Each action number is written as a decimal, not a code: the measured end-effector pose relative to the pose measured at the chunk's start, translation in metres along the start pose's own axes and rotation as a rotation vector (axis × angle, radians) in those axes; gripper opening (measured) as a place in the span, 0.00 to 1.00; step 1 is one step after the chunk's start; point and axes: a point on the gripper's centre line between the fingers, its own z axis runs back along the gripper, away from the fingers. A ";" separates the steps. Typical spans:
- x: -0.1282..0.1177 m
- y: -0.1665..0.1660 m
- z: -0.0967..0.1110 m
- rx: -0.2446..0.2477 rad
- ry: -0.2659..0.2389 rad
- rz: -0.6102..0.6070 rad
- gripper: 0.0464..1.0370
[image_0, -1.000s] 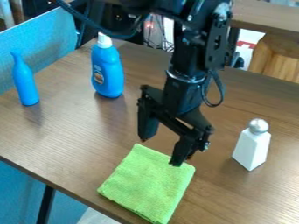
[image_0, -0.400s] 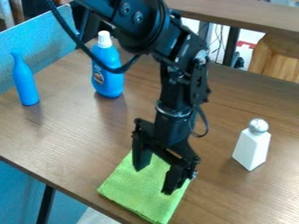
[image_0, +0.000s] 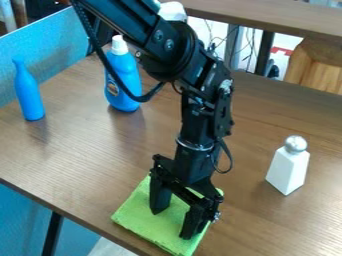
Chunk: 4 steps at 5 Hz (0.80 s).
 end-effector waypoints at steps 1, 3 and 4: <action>0.002 0.003 -0.002 -0.020 0.000 0.019 0.96; -0.014 0.045 -0.010 0.048 0.131 0.132 0.96; -0.026 0.079 -0.012 0.038 0.210 0.205 0.96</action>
